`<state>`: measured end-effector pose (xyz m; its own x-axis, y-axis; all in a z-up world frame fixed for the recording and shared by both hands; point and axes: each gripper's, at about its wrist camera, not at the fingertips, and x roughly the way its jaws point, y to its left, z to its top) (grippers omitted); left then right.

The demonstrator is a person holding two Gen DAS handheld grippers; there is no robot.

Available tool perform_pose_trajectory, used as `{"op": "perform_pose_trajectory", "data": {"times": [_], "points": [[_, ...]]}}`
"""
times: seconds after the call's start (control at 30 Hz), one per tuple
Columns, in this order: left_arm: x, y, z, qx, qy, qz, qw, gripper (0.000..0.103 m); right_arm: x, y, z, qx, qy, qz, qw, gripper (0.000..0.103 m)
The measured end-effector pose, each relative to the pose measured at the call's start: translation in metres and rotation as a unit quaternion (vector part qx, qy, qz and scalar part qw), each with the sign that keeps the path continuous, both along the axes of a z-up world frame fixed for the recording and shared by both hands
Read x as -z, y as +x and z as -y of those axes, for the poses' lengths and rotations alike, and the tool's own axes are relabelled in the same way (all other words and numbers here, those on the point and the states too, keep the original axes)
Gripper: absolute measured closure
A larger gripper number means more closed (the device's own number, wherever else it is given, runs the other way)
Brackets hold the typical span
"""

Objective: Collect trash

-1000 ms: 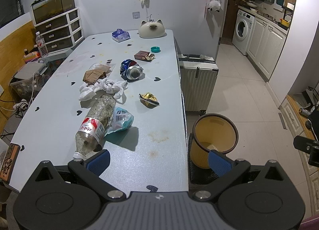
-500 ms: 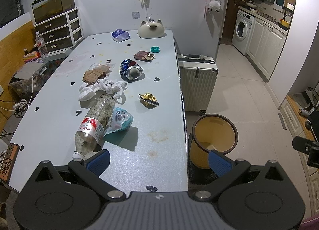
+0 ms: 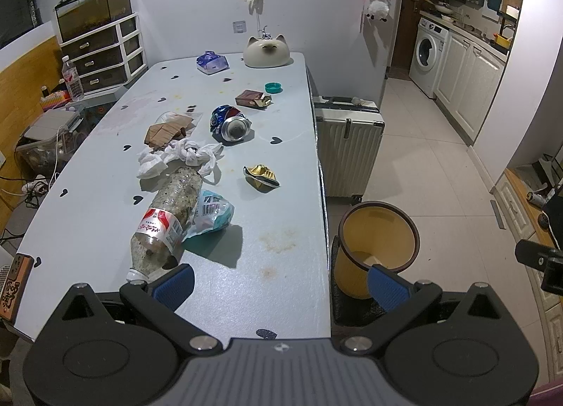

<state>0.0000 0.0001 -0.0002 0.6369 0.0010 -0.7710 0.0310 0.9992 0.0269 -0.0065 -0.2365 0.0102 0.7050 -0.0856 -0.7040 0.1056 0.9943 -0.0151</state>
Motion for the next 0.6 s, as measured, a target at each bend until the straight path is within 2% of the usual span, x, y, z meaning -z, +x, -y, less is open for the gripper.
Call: {"op": "perform_pose_trajectory", "data": {"times": [0.6], "points": [[0.0001, 0.0000, 0.0000, -0.001, 0.000, 0.000, 1.0000, 0.000, -0.0003, 0.0008, 0.0004, 0.000, 0.000, -0.001, 1.000, 0.000]]}}
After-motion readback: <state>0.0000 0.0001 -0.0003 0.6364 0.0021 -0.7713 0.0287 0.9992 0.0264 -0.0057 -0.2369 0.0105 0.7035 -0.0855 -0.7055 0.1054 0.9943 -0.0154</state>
